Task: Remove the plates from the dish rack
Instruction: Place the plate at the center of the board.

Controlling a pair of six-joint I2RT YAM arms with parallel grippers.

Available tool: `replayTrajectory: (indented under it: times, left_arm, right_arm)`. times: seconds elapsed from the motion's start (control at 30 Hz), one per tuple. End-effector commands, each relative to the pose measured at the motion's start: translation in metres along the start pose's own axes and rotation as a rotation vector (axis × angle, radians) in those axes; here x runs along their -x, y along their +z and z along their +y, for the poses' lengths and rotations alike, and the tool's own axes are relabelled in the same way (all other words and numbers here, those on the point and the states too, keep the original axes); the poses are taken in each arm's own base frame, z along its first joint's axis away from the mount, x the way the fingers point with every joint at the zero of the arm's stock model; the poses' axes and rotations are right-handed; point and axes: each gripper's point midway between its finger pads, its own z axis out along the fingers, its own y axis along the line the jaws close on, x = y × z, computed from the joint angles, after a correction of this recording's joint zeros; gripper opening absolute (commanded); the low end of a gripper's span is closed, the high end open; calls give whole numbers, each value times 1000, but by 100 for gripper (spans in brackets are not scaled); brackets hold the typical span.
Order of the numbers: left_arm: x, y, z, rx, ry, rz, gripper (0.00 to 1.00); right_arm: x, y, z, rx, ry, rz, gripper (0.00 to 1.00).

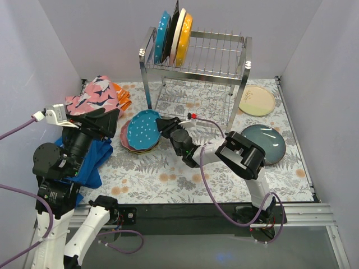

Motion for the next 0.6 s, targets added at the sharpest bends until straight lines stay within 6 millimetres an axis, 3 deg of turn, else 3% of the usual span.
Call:
replayTrajectory:
  times: [0.0,0.07,0.13,0.3,0.43,0.57]
  left_arm:
    - [-8,2,8,29,2,18,64]
    - [-11,4,9,29,-5,25,64]
    - [-15,6,11,29,-7,30,64]
    - [-20,9,14,35,-10,34,64]
    - [-28,12,21,51,-8,44,64]
    - [-37,15,27,63,-11,59,64]
  right_arm:
    - [48,4,78,179,278,-148,1]
    - [41,6,75,173,280,-119,3]
    - [31,7,65,137,257,-89,18]
    - [17,5,47,57,142,-22,34]
    - [6,3,17,-68,27,62,48]
    - [14,-5,2,-106,-49,84,50]
